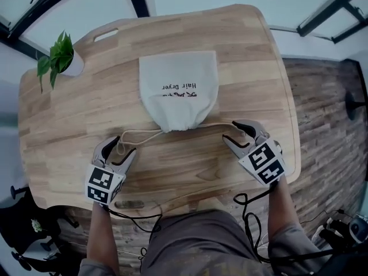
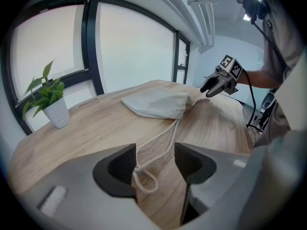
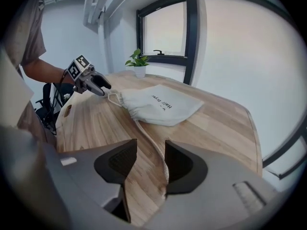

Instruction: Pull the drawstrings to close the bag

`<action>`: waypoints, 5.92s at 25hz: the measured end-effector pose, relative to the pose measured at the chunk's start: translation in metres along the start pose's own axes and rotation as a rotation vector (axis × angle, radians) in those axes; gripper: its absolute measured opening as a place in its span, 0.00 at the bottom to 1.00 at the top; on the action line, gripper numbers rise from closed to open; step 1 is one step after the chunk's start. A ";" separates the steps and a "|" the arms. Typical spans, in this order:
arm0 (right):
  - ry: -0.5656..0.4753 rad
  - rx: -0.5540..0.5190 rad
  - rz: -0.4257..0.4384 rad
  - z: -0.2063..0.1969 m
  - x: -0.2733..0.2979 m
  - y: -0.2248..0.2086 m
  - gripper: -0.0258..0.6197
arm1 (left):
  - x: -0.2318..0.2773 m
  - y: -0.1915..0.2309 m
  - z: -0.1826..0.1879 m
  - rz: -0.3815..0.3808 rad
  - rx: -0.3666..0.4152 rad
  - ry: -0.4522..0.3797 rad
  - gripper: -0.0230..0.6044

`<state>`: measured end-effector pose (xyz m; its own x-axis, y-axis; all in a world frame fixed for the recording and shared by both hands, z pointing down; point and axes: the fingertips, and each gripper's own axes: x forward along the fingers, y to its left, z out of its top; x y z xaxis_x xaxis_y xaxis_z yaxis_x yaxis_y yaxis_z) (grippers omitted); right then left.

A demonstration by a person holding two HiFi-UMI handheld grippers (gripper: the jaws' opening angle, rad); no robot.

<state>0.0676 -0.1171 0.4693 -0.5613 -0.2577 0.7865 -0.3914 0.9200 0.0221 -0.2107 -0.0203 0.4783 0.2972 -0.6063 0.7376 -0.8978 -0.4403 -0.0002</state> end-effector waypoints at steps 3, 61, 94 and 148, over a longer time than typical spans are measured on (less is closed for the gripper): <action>-0.026 -0.035 0.000 0.016 -0.009 0.007 0.37 | -0.014 -0.006 0.016 0.012 0.042 -0.036 0.46; 0.036 -0.050 0.121 0.009 0.053 0.015 0.10 | 0.074 -0.045 0.041 -0.246 0.244 0.112 0.06; 0.063 -0.151 0.169 0.011 0.043 0.019 0.27 | 0.064 -0.038 0.039 -0.299 0.258 0.086 0.26; -0.683 0.039 -0.195 0.237 -0.233 -0.020 0.09 | -0.201 -0.004 0.287 0.314 0.251 -0.527 0.05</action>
<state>0.0333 -0.1451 0.1388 -0.8048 -0.5561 0.2075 -0.5501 0.8301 0.0911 -0.1739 -0.0869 0.1356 0.2101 -0.9458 0.2475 -0.8839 -0.2920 -0.3654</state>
